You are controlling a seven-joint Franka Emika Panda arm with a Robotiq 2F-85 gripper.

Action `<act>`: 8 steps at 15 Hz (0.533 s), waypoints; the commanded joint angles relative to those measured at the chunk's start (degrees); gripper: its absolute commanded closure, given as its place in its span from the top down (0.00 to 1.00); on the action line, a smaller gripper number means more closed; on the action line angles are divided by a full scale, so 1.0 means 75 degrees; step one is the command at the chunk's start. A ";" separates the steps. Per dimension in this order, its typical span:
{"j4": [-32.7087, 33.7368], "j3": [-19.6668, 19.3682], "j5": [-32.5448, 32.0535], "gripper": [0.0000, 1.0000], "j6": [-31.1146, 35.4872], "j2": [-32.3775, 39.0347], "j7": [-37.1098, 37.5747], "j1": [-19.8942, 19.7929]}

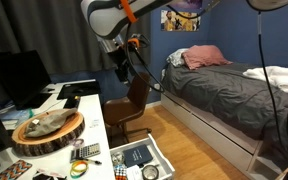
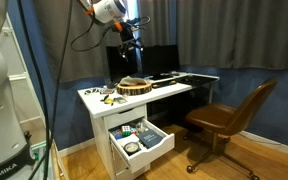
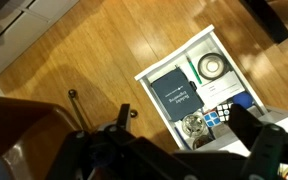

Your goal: Put the calculator inside the drawer

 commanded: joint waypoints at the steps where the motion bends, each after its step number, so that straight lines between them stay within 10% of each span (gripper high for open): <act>1: 0.0471 0.0010 -0.0845 1.00 0.0643 0.0687 -0.0689 0.0412; 8: -0.0001 -0.0018 -0.0589 1.00 0.4724 0.1126 -0.1879 -0.0403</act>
